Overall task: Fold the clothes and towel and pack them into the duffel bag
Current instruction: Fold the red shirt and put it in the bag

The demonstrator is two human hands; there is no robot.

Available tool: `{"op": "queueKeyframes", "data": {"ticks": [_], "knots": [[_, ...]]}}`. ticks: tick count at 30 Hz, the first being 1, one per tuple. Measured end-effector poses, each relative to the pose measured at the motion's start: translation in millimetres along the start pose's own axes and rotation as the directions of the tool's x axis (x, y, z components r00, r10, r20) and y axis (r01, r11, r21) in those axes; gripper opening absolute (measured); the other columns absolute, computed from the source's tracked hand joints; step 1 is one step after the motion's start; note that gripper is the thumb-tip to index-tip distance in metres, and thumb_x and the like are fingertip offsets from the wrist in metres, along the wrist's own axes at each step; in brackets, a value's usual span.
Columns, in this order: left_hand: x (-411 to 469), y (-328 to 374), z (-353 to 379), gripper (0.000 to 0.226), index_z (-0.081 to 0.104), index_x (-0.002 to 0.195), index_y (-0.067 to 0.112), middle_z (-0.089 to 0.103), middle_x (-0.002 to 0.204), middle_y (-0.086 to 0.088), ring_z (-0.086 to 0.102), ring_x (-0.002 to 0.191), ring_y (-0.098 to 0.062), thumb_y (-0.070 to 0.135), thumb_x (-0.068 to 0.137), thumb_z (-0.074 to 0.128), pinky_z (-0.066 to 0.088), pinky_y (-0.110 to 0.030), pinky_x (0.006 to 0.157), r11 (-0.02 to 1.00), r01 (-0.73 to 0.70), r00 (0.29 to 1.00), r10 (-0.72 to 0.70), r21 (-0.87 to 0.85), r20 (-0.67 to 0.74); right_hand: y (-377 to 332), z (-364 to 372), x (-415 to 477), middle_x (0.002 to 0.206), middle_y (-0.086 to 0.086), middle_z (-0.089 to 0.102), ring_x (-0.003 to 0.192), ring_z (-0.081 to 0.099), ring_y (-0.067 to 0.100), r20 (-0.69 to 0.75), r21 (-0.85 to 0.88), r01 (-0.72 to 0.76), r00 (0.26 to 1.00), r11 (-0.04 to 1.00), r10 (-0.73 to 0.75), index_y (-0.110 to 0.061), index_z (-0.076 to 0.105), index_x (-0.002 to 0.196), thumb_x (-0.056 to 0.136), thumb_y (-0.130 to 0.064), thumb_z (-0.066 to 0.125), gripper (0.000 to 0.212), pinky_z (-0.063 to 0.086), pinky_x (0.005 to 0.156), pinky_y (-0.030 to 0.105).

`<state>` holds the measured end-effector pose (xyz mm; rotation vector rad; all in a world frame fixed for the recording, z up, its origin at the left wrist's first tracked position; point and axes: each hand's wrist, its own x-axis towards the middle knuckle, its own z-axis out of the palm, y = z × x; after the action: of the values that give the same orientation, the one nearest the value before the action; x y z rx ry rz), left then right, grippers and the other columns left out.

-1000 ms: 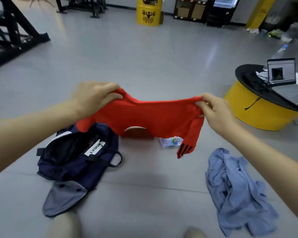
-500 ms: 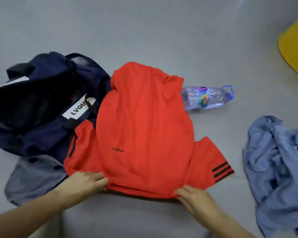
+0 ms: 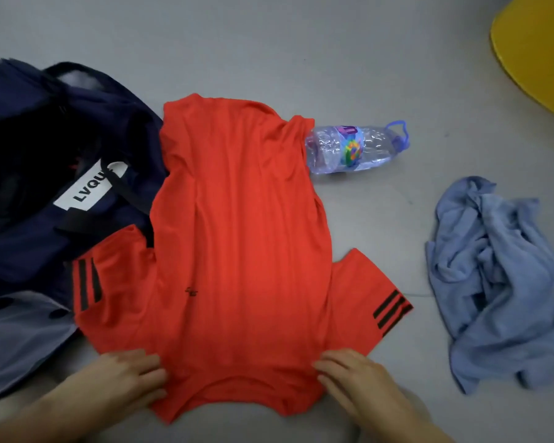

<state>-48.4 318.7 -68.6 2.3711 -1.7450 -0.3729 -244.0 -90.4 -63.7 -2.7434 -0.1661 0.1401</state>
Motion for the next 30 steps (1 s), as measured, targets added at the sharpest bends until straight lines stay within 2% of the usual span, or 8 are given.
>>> {"op": "queueKeyframes", "data": {"ticks": [3,7,11,15,19,21,25,30], "knots": [[43.6,-12.5,-16.6,0.038,0.066,0.123,0.032,0.065,0.111,0.007,0.062,0.088,-0.016,0.051,0.102,0.041,0.047,-0.028,0.079,0.999,0.04,0.999,-0.04,-0.012,-0.02,32.4,-19.9,24.1,0.146,0.002,0.054,0.133,0.05,0.022,0.009,-0.07,-0.108,0.994,0.992,0.108,-0.029,0.055,0.142,0.103,-0.05,0.036,0.049,0.041,0.111,0.03],[133.5,-24.7,-56.5,0.062,0.042,0.152,0.028,0.056,0.141,-0.003,0.057,0.124,-0.023,0.058,0.099,0.036,0.05,-0.037,0.101,0.998,0.001,1.0,-0.002,0.067,0.013,72.2,-28.6,48.9,0.165,0.008,0.023,0.152,0.021,0.029,0.134,-0.174,-0.217,0.961,0.961,0.241,-0.03,0.023,0.158,0.1,-0.062,0.027,0.067,0.027,0.121,0.044],[218.0,-4.5,-78.9,0.072,0.032,0.157,0.024,0.05,0.148,-0.012,0.052,0.133,-0.029,0.063,0.097,0.031,0.041,-0.038,0.113,0.993,-0.01,0.999,0.006,0.116,0.037,82.5,-32.1,60.3,0.167,0.004,0.014,0.154,0.012,0.026,0.152,-0.195,-0.276,0.939,0.941,0.307,-0.034,0.015,0.159,0.098,-0.066,0.024,0.069,0.017,0.124,0.045],[276.5,40.4,-48.9,0.072,0.035,0.155,0.02,0.05,0.149,-0.015,0.05,0.136,-0.033,0.06,0.095,0.032,0.039,-0.041,0.115,0.998,0.036,0.999,-0.036,0.042,0.007,85.3,-32.5,64.7,0.167,0.003,0.014,0.154,0.014,0.026,0.123,-0.136,-0.376,0.912,0.917,0.392,-0.034,0.017,0.159,0.097,-0.065,0.022,0.069,0.018,0.122,0.047],[311.1,100.0,2.8,0.067,0.028,0.157,0.016,0.037,0.158,-0.014,0.034,0.147,-0.032,0.046,0.098,0.041,0.032,-0.046,0.119,0.99,0.115,0.993,-0.113,-0.084,0.022,97.6,-28.8,54.7,0.167,0.003,0.015,0.154,0.013,0.026,0.177,-0.166,-0.313,0.923,0.935,0.341,-0.033,0.017,0.159,0.097,-0.064,0.019,0.069,0.018,0.122,0.049],[321.2,121.3,21.7,0.068,0.028,0.157,0.014,0.031,0.161,-0.014,0.027,0.149,-0.032,0.04,0.098,0.05,0.025,-0.048,0.121,0.981,0.184,0.983,-0.183,-0.068,0.017,105.7,-27.4,44.3,0.168,0.002,0.012,0.154,0.01,0.026,0.203,-0.19,-0.305,0.918,0.933,0.342,-0.032,0.016,0.159,0.095,-0.066,0.017,0.072,0.016,0.123,0.05],[332.0,134.8,42.2,0.075,0.022,0.159,0.021,0.013,0.167,-0.011,0.009,0.154,-0.032,0.055,0.096,0.044,0.014,-0.056,0.122,0.959,0.282,0.959,-0.281,-0.012,0.048,120.3,-26.2,19.0,0.169,0.001,0.005,0.155,0.004,0.025,0.197,-0.22,-0.384,0.883,0.897,0.426,-0.034,0.011,0.16,0.091,-0.071,0.016,0.078,0.012,0.123,0.051],[341.8,138.4,50.3,0.077,0.021,0.159,0.028,0.005,0.168,-0.013,0.003,0.154,-0.034,0.067,0.093,0.03,0.011,-0.062,0.121,0.979,0.202,0.977,-0.204,0.027,0.064,125.3,-24.9,-1.6,0.168,0.003,0.011,0.154,0.009,0.026,0.169,-0.193,-0.422,0.875,0.886,0.453,-0.032,0.016,0.16,0.094,-0.067,0.019,0.074,0.016,0.123,0.051]]}}
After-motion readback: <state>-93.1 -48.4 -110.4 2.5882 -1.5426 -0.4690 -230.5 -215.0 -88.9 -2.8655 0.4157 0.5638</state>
